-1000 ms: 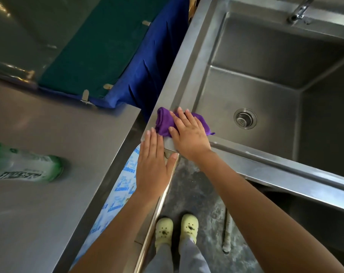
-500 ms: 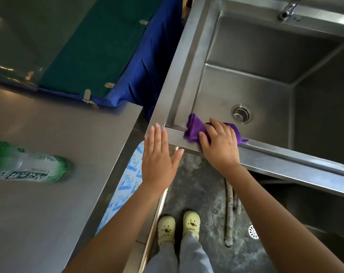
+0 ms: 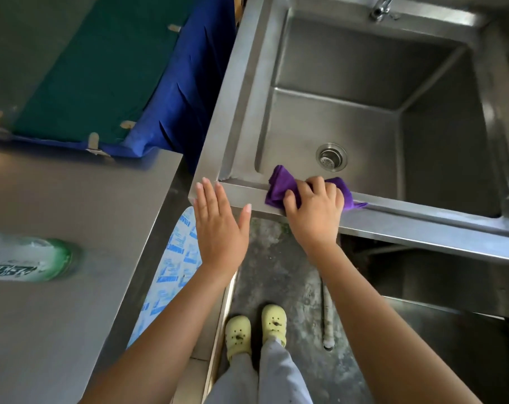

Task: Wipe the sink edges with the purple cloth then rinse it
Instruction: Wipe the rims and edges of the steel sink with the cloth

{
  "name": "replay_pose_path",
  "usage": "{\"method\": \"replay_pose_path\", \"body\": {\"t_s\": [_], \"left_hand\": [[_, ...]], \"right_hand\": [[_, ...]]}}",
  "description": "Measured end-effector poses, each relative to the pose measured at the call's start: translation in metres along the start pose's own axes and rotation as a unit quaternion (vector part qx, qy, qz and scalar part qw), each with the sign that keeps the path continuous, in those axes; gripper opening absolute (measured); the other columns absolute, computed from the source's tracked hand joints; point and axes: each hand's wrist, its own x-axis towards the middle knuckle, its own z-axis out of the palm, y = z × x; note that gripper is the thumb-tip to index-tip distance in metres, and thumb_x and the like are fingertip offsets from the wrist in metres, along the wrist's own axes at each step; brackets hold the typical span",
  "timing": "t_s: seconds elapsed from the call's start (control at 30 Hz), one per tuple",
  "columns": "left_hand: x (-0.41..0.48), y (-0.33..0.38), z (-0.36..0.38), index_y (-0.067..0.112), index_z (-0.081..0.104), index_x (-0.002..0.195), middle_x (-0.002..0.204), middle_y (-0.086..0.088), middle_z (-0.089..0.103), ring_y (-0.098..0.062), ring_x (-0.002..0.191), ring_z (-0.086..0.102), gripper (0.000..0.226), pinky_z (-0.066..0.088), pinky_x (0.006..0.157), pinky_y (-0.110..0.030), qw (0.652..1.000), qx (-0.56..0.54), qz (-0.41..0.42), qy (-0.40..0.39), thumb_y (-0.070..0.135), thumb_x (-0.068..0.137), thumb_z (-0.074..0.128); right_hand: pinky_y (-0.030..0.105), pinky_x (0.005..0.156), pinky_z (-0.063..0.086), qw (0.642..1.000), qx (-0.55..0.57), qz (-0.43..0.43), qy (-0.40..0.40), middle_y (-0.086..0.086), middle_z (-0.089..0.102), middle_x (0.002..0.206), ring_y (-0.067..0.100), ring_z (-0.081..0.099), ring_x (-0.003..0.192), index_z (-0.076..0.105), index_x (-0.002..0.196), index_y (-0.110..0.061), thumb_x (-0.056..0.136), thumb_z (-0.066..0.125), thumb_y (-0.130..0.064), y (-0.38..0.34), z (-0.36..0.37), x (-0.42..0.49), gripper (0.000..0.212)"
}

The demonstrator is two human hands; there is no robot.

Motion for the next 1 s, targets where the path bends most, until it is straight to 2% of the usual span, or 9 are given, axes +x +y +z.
{"method": "replay_pose_path", "body": {"t_s": [0.17, 0.3, 0.4, 0.47, 0.6, 0.67, 0.83, 0.93, 1.0], "left_hand": [[-0.008, 0.019, 0.006, 0.013, 0.010, 0.147, 0.157, -0.012, 0.002, -0.020, 0.145, -0.006, 0.068, -0.008, 0.116, -0.034, 0.997, -0.029, 0.064, -0.010, 0.054, 0.092, 0.008], [0.001, 0.051, 0.009, 0.013, 0.021, 0.146, 0.155, -0.014, 0.017, -0.023, 0.144, 0.012, 0.061, 0.006, 0.117, -0.034, 0.981, -0.100, 0.162, -0.030, 0.045, 0.093, 0.019], [0.016, 0.075, 0.017, 0.012, 0.039, 0.139, 0.151, -0.013, 0.030, -0.026, 0.141, 0.024, 0.044, 0.018, 0.115, -0.038, 0.966, -0.090, 0.239, -0.045, 0.024, 0.096, 0.034], [0.023, 0.085, 0.023, 0.016, 0.046, 0.135, 0.147, -0.006, 0.040, -0.025, 0.136, 0.032, 0.040, 0.023, 0.112, -0.034, 0.962, -0.087, 0.246, -0.076, 0.014, 0.096, 0.037], [0.023, 0.101, 0.033, 0.020, 0.048, 0.133, 0.137, 0.000, 0.052, -0.029, 0.120, 0.046, 0.039, 0.028, 0.109, -0.038, 0.962, -0.032, 0.256, -0.090, 0.014, 0.096, 0.038], [0.023, 0.114, 0.034, 0.019, 0.048, 0.132, 0.135, -0.002, 0.054, -0.030, 0.121, 0.046, 0.037, 0.022, 0.111, -0.037, 0.958, -0.005, 0.268, -0.101, 0.017, 0.096, 0.039], [0.017, 0.151, 0.044, 0.020, 0.042, 0.136, 0.140, -0.002, 0.048, -0.023, 0.129, 0.040, 0.040, 0.016, 0.115, -0.036, 0.940, 0.003, 0.308, -0.149, 0.025, 0.097, 0.039], [0.012, 0.162, 0.059, 0.024, 0.021, 0.145, 0.153, -0.003, 0.030, -0.021, 0.142, 0.021, 0.052, 0.009, 0.116, -0.035, 0.927, 0.028, 0.333, -0.169, 0.039, 0.097, 0.031], [0.006, 0.166, 0.071, 0.024, 0.009, 0.147, 0.156, -0.003, 0.017, -0.017, 0.144, 0.009, 0.061, -0.001, 0.116, -0.035, 0.931, 0.090, 0.319, -0.149, 0.052, 0.094, 0.016]], "right_hand": [[0.040, 0.090, 0.032, 0.999, -0.010, -0.030, 0.009, 0.005, 0.060, 0.098, 0.027, 0.049, 0.089, 0.063, 0.103, -0.017, 0.090, 0.042, -0.040, 0.010, 0.000, -0.005, 0.033], [0.040, 0.088, 0.034, 0.999, -0.004, -0.034, 0.011, 0.005, 0.060, 0.095, 0.028, 0.049, 0.087, 0.063, 0.101, -0.018, 0.089, 0.040, -0.042, 0.023, -0.003, -0.006, 0.036], [0.039, 0.087, 0.034, 0.999, 0.003, -0.038, 0.011, 0.003, 0.061, 0.097, 0.027, 0.050, 0.088, 0.062, 0.105, -0.020, 0.089, 0.035, -0.044, 0.039, -0.008, -0.006, 0.039], [0.039, 0.090, 0.034, 0.999, 0.004, -0.047, 0.011, 0.002, 0.061, 0.101, 0.027, 0.050, 0.091, 0.060, 0.112, -0.021, 0.091, 0.036, -0.043, 0.058, -0.013, -0.008, 0.039], [0.036, 0.097, 0.031, 0.995, 0.036, -0.087, -0.021, 0.000, 0.062, 0.115, 0.025, 0.051, 0.104, 0.053, 0.126, -0.021, 0.094, 0.040, -0.043, 0.102, -0.027, -0.006, 0.041], [0.035, 0.099, 0.031, 0.994, 0.037, -0.093, -0.030, -0.002, 0.061, 0.120, 0.023, 0.050, 0.110, 0.052, 0.128, -0.022, 0.095, 0.038, -0.043, 0.119, -0.032, -0.005, 0.041], [0.034, 0.098, 0.031, 0.998, 0.018, -0.063, -0.024, -0.002, 0.061, 0.116, 0.024, 0.050, 0.107, 0.055, 0.123, -0.023, 0.094, 0.040, -0.044, 0.155, -0.046, -0.007, 0.039], [0.034, 0.097, 0.031, 0.999, -0.001, -0.039, -0.017, -0.002, 0.061, 0.114, 0.023, 0.050, 0.105, 0.057, 0.120, -0.023, 0.093, 0.039, -0.044, 0.186, -0.058, -0.008, 0.038], [0.036, 0.096, 0.032, 1.000, -0.009, -0.013, -0.007, 0.000, 0.061, 0.111, 0.024, 0.050, 0.103, 0.058, 0.117, -0.022, 0.093, 0.040, -0.043, 0.215, -0.069, -0.009, 0.037]]}}
